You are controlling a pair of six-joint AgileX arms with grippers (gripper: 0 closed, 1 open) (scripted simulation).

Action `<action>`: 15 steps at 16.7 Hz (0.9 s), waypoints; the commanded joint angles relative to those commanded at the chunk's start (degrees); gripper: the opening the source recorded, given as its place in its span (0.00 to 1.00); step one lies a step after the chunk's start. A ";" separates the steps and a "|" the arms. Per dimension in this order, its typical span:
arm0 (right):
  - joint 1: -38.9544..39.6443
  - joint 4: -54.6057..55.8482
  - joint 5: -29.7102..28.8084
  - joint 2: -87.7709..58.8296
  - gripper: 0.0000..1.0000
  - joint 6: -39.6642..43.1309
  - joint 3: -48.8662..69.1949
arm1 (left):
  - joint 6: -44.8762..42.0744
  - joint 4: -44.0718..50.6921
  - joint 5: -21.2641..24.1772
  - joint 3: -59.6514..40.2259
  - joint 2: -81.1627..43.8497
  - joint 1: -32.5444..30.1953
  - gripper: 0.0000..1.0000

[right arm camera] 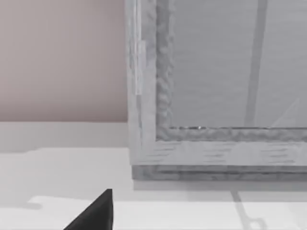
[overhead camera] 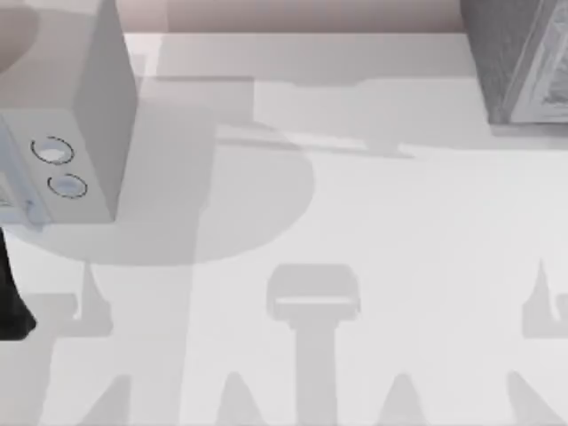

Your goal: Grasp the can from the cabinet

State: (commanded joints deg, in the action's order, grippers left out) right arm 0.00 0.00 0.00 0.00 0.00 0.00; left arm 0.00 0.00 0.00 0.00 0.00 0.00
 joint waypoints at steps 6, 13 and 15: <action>0.77 -1.47 -0.58 -4.87 1.00 -0.01 5.71 | 0.00 0.00 0.00 0.00 0.00 0.00 1.00; 3.75 -8.66 -3.82 -26.83 1.00 -0.19 33.50 | 0.00 0.00 0.00 0.00 0.00 0.00 1.00; 4.76 -11.24 -5.05 -34.54 1.00 -0.30 43.83 | 0.00 0.00 0.00 0.00 0.00 0.00 1.00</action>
State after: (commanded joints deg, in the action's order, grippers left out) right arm 4.76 -11.24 -5.05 -34.54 -0.30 43.83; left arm 0.00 0.00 0.00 0.00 0.00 0.00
